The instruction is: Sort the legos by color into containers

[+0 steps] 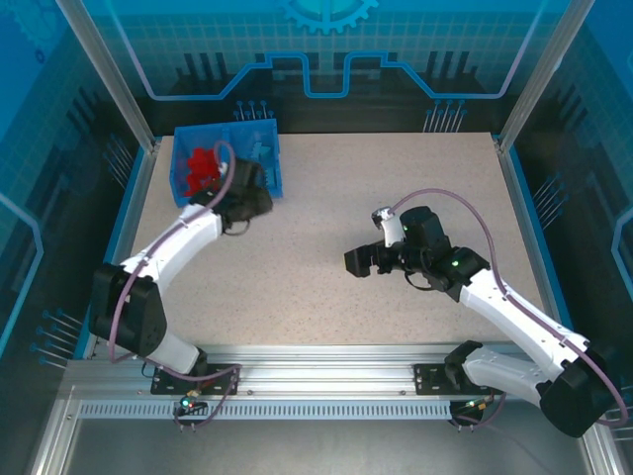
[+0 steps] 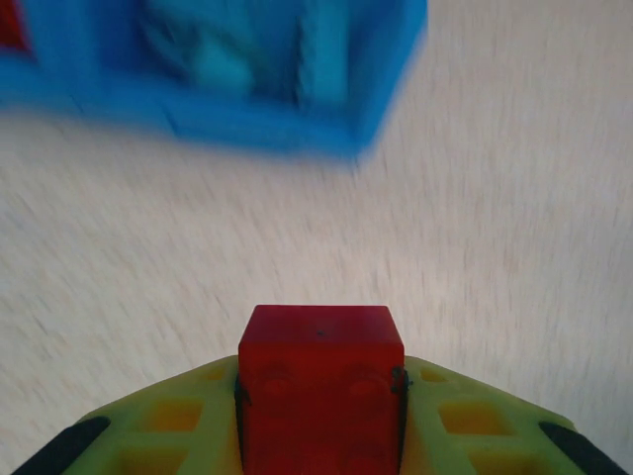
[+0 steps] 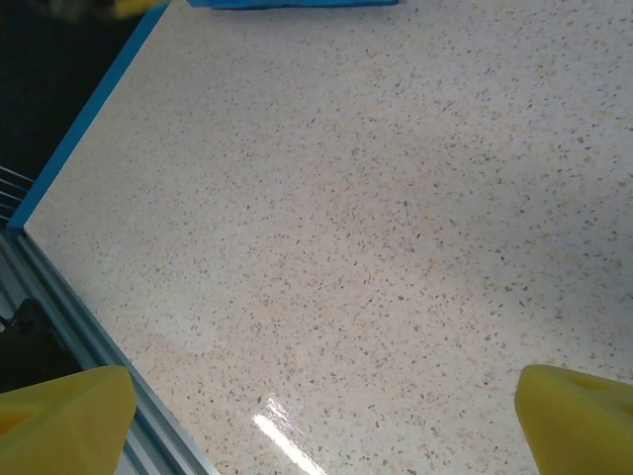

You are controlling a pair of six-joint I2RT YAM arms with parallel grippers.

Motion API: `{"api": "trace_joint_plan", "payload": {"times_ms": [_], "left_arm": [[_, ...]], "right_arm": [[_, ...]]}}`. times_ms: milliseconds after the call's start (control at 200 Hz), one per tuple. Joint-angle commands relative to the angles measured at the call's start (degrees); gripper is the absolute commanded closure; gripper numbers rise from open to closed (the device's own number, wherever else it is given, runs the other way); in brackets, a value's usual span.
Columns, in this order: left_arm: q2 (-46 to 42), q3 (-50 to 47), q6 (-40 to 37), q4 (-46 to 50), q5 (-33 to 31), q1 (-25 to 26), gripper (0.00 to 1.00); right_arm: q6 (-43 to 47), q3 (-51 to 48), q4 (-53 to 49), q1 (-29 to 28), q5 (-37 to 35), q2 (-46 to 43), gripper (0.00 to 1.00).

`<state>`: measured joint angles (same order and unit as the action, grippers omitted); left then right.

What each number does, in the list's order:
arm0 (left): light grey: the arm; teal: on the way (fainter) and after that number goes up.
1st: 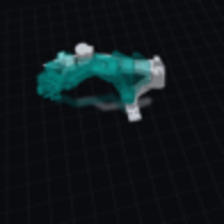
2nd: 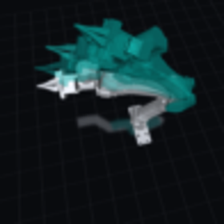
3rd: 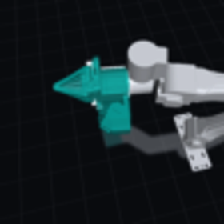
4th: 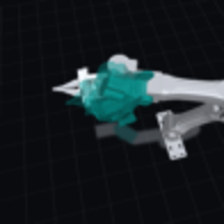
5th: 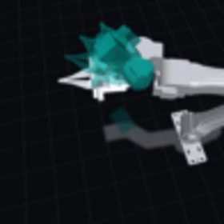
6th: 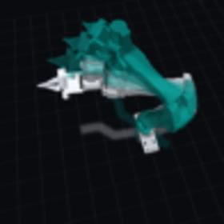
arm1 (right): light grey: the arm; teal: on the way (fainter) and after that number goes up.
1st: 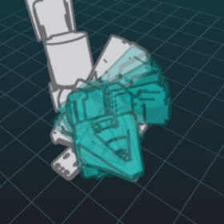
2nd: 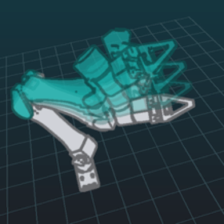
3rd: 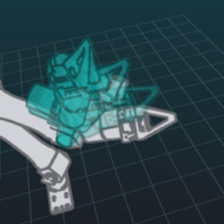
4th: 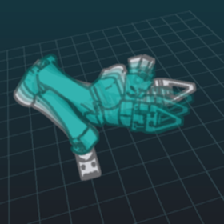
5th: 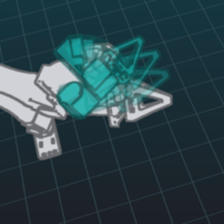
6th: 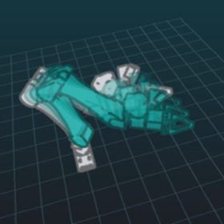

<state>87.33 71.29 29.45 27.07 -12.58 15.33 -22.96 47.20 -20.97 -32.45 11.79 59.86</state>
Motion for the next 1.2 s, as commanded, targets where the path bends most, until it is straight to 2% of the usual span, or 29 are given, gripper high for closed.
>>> {"api": "trace_joint_plan", "payload": {"times_ms": [0, 135, 225, 310, 440, 500, 580, 705, 810, 895, 1061, 1196], "left_arm": [[1.2, 5.3, -7.2, 1.3, -0.9, -7.3, 0.73], [9.5, 13.2, -6.1, 1.4, 2.0, -16.2, 0.72], [16.1, 19.2, -6.1, 2.1, 2.1, -19.8, 0.72], [23.2, 26.5, -5.4, 4.7, 5.4, -22.4, 0.71], [32.5, 36.6, -3.4, 8.3, 12.1, -25.0, 0.58], [35.1, 40.2, -3.5, 9.7, 12.6, -25.2, 0.5], [35.7, 41.8, -3.5, 10.1, 12.9, -25.2, 0.45], [32.0, 38.5, -2.5, 8.0, 14.4, -25.1, 0.4], [24.4, 30.0, -1.8, 3.5, 15.3, -24.4, 0.39], [14.5, 20.3, -2.2, -1.2, 14.7, -22.6, 0.36], [-3.6, 0.6, -8.7, -9.5, 8.8, -14.3, 0.31], [-12.8, -11.9, -14.3, -13.9, 3.7, -8.9, 0.27]], "right_arm": [[-0.3, 1.5, 0.1, 0.7, -2.1, -1.8, 0.0], [-0.4, 1.5, -0.2, 0.7, -1.9, -2.0, 0.0], [-0.1, 2.1, -1.1, 0.7, -1.6, -2.2, 0.0], [0.0, 2.1, -2.0, 0.7, -2.1, -3.1, 0.0], [-0.3, 1.2, -2.1, 0.7, -3.1, -4.9, 0.0], [-0.6, 1.2, -2.4, 0.8, -3.4, -5.4, 0.0], [-0.8, 1.1, -2.8, 0.7, -3.9, -5.8, 0.0], [-1.4, 0.8, -3.1, 0.7, -6.3, -6.3, 0.0], [-4.2, -0.6, -3.4, 0.8, -16.7, -8.1, 0.0], [-4.6, -2.4, -2.8, 1.9, -25.8, -9.6, 0.0], [-3.5, -3.8, 1.0, 9.3, -36.4, -8.6, 0.0], [-1.6, -4.9, 8.0, 16.2, -39.4, -3.7, 0.0]]}}
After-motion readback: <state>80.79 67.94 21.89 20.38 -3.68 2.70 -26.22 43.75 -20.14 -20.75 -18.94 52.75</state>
